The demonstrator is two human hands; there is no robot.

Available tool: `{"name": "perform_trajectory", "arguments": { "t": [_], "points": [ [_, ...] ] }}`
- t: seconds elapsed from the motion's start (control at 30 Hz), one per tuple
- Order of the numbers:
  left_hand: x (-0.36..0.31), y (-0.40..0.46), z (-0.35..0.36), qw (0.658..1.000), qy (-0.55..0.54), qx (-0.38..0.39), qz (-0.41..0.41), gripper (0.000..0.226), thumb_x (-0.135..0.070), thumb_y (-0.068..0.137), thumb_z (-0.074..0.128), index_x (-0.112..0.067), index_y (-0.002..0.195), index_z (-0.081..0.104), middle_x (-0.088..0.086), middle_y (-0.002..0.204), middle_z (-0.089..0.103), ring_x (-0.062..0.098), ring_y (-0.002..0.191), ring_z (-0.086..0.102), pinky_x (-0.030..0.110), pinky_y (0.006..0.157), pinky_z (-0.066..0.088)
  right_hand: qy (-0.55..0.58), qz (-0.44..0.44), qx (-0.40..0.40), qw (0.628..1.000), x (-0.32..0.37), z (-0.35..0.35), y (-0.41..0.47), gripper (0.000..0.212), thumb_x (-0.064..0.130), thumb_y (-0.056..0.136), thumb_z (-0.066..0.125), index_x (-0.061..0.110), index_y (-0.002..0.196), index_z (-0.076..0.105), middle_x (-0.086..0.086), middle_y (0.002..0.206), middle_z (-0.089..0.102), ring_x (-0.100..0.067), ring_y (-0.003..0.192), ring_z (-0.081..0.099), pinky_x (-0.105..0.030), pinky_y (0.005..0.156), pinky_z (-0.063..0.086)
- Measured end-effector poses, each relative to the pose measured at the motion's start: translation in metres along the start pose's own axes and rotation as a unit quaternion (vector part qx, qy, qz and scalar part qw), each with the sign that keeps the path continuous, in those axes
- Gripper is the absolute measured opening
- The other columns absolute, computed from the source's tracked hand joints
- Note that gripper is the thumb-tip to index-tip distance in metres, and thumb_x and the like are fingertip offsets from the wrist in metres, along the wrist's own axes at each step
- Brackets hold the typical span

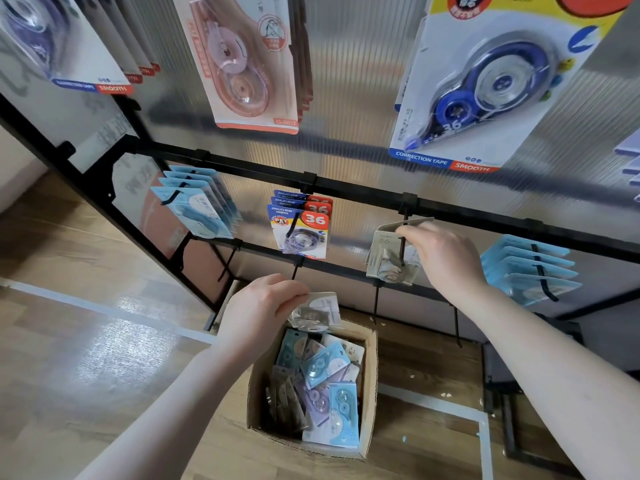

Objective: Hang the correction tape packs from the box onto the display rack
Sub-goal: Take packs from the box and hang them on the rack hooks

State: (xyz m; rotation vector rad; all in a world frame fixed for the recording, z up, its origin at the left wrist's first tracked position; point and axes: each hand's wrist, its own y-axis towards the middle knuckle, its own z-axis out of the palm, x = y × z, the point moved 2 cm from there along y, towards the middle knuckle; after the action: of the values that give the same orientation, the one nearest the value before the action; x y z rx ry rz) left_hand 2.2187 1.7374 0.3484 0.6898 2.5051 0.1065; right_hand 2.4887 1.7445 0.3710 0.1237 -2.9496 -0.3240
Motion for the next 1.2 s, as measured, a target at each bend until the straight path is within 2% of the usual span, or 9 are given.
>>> {"name": "perform_trajectory", "arguments": {
  "t": [0.13,0.23,0.4,0.5,0.6,0.67,0.83,0.97,1.2],
  "points": [
    [-0.006,0.003,0.001,1.000,-0.015,0.000,0.009,0.036,-0.044,0.087,0.040,-0.024,0.090,0.069,-0.008,0.078,0.063,0.012,0.070,0.058,0.027,0.051,0.047,-0.026,0.008,0.009,1.000,-0.003,0.000,0.005,0.042,-0.002,0.083,0.060,0.017,0.121,0.062,-0.010,0.102,0.067,-0.032,0.084,0.062,-0.027,0.057,0.036],
    [-0.011,0.006,0.001,0.999,-0.022,0.001,0.023,0.036,-0.043,0.087,0.040,-0.022,0.091,0.070,-0.007,0.079,0.063,0.013,0.071,0.059,0.032,0.052,0.050,-0.036,0.014,0.032,0.999,-0.002,-0.004,0.009,0.043,0.003,0.090,0.051,0.019,0.130,0.054,-0.009,0.112,0.063,-0.029,0.097,0.057,-0.029,0.063,0.036],
    [-0.021,0.008,0.002,0.998,-0.027,-0.004,0.050,0.034,-0.039,0.088,0.042,-0.020,0.090,0.070,-0.007,0.080,0.065,0.014,0.072,0.060,0.033,0.053,0.051,-0.053,0.020,0.055,0.997,-0.002,-0.009,0.015,0.044,0.005,0.092,0.047,0.021,0.132,0.052,-0.008,0.105,0.060,-0.024,0.095,0.054,-0.028,0.064,0.033],
    [-0.027,0.009,0.003,0.998,-0.033,-0.005,0.060,0.033,-0.038,0.088,0.043,-0.019,0.090,0.070,-0.007,0.080,0.064,0.015,0.071,0.060,0.028,0.054,0.050,-0.043,0.031,0.051,0.997,-0.005,-0.011,0.011,0.047,0.005,0.091,0.047,0.022,0.135,0.049,-0.008,0.108,0.060,-0.025,0.098,0.054,-0.030,0.066,0.036],
    [-0.035,0.013,0.003,0.996,-0.041,-0.008,0.072,0.031,-0.037,0.087,0.045,-0.020,0.088,0.070,-0.014,0.077,0.059,0.009,0.068,0.054,0.012,0.055,0.037,-0.034,0.036,0.015,0.999,-0.011,-0.012,0.000,0.048,0.002,0.089,0.053,0.018,0.134,0.050,-0.011,0.111,0.061,-0.029,0.097,0.056,-0.030,0.065,0.037],
    [-0.042,0.018,0.003,0.996,-0.047,-0.007,0.079,0.030,-0.038,0.087,0.045,-0.021,0.088,0.071,-0.019,0.075,0.051,0.006,0.066,0.050,0.009,0.055,0.032,-0.031,0.039,-0.004,0.999,-0.017,-0.014,-0.008,0.043,0.002,0.089,0.056,0.015,0.130,0.054,-0.012,0.107,0.063,-0.030,0.092,0.058,-0.031,0.061,0.040],
    [-0.064,0.034,0.006,0.992,-0.066,0.008,0.109,0.031,-0.037,0.087,0.046,-0.020,0.091,0.071,-0.007,0.083,0.067,0.013,0.075,0.061,0.030,0.059,0.052,-0.006,0.065,-0.030,0.997,-0.031,-0.020,-0.031,0.029,0.010,0.094,0.052,0.010,0.121,0.060,-0.012,0.106,0.063,-0.031,0.086,0.061,-0.031,0.061,0.043],
    [-0.084,0.052,0.008,0.988,-0.081,-0.001,0.129,0.031,-0.038,0.087,0.047,-0.020,0.091,0.073,-0.004,0.083,0.068,0.016,0.073,0.063,0.033,0.056,0.052,-0.005,0.086,-0.025,0.996,-0.042,-0.020,-0.047,0.027,0.009,0.092,0.054,0.008,0.118,0.062,-0.013,0.105,0.063,-0.032,0.092,0.060,-0.038,0.071,0.050],
    [-0.101,0.078,0.022,0.987,-0.045,0.000,0.152,0.021,-0.026,0.086,0.055,-0.018,0.094,0.073,0.000,0.085,0.069,0.021,0.074,0.063,0.038,0.054,0.053,0.000,0.077,-0.045,0.996,-0.053,-0.019,-0.060,0.022,0.005,0.088,0.059,0.005,0.109,0.065,-0.014,0.096,0.064,-0.032,0.086,0.061,-0.041,0.066,0.053]
  ]
}}
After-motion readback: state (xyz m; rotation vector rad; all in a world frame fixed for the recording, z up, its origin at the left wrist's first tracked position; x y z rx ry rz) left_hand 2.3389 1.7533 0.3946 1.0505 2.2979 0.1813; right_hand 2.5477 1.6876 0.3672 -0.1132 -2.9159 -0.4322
